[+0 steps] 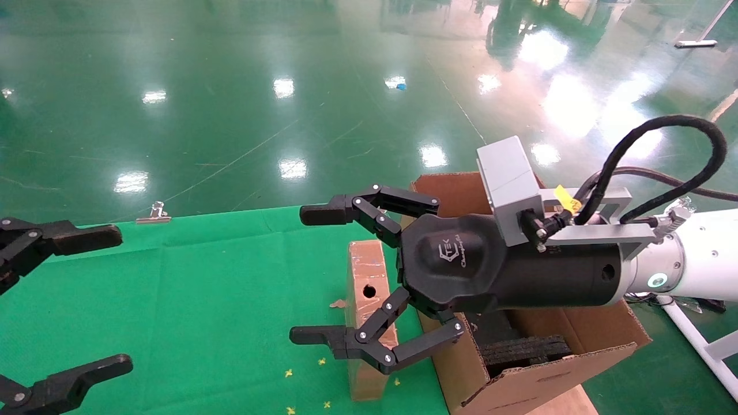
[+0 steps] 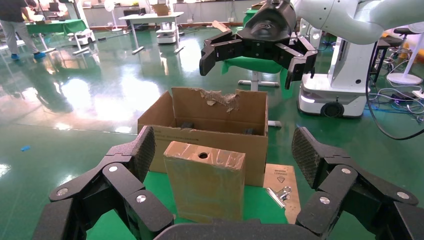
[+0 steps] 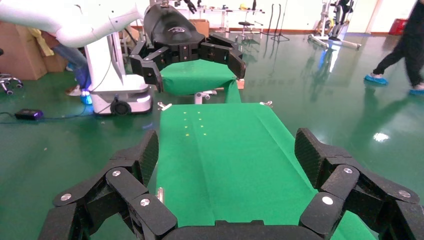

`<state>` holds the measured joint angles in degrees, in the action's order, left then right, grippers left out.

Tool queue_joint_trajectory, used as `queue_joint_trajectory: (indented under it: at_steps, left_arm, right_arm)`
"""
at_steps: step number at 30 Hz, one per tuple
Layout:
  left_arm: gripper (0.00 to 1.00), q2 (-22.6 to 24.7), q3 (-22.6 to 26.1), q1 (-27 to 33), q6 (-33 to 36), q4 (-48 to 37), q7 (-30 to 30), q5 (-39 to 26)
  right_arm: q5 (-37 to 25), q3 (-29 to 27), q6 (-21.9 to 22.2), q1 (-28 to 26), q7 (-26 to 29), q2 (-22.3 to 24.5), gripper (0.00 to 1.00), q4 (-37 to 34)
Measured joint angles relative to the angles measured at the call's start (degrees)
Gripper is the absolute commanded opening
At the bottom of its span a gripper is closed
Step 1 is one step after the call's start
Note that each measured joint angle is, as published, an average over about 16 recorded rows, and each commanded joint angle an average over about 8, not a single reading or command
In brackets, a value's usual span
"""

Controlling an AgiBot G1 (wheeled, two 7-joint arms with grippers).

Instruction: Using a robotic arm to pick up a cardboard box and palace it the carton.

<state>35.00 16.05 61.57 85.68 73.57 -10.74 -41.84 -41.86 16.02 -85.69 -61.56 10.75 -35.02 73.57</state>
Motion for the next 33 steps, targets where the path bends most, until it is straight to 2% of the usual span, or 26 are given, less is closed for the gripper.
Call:
queue_joint_trajectory:
  at_steps: [14,21,27,33]
  left_arm:
    - [1.00,0.00,-0.03,-0.01,0.00,-0.01,-0.02,-0.02]
    - [1.00,0.01,-0.02,-0.01,0.01,-0.03,-0.01,-0.01]
    - [1.00,0.01,0.00,0.01,0.01,-0.05,0.01,0.00]
    - [1.00,0.00,0.03,0.02,0.01,-0.06,0.03,0.01]
  right_arm:
    - [-0.04,0.03,0.01,0.02,0.02,0.00,1.00,-0.01]
    - [-2.31,1.19,0.26,-1.00,0.94,-0.23,1.00,0.52]
    - [-9.02,4.88,0.31,-4.44,4.71,-1.38,1.00,1.34]
    - [-21.72,12.10,-1.17,-12.41,11.52,-4.82,1.00,2.21]
